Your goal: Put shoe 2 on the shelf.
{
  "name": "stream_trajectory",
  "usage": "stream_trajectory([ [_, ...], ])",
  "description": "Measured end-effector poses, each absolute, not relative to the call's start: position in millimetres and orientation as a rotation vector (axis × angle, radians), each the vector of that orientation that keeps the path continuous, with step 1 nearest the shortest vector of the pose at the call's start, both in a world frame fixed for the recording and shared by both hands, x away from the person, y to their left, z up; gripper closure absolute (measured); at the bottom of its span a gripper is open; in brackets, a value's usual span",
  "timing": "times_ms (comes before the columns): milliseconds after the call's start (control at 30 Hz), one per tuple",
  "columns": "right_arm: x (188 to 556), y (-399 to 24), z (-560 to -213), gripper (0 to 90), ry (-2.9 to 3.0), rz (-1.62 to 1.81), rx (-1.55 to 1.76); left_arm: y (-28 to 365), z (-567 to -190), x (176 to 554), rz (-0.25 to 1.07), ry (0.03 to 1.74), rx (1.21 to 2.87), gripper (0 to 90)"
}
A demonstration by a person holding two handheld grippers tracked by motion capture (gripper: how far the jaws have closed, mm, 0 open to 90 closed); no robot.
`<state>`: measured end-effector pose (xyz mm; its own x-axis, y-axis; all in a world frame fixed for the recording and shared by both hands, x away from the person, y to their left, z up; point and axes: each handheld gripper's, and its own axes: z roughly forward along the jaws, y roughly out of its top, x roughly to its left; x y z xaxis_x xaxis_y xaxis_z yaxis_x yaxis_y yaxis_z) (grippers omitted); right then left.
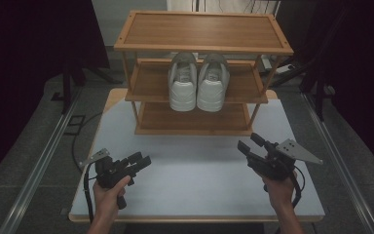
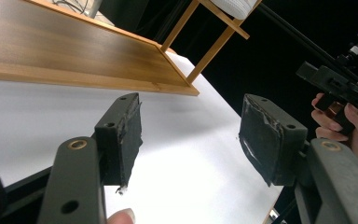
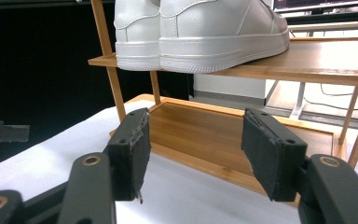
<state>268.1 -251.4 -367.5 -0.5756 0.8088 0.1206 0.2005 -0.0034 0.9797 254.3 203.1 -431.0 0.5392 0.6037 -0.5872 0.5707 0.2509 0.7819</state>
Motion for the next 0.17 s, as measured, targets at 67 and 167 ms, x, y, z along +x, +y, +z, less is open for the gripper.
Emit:
stream_trajectory([
  [67,267.0,-251.5,-369.4,39.4,1.78,1.622,1.047,204.2,-430.3,254.6,0.032,1.101,1.397,38.3],
  [167,263.9,-251.3,-377.6,37.0,1.786,1.619,1.073,205.2,-429.8,255.7,0.034,1.11,1.382,38.0],
])
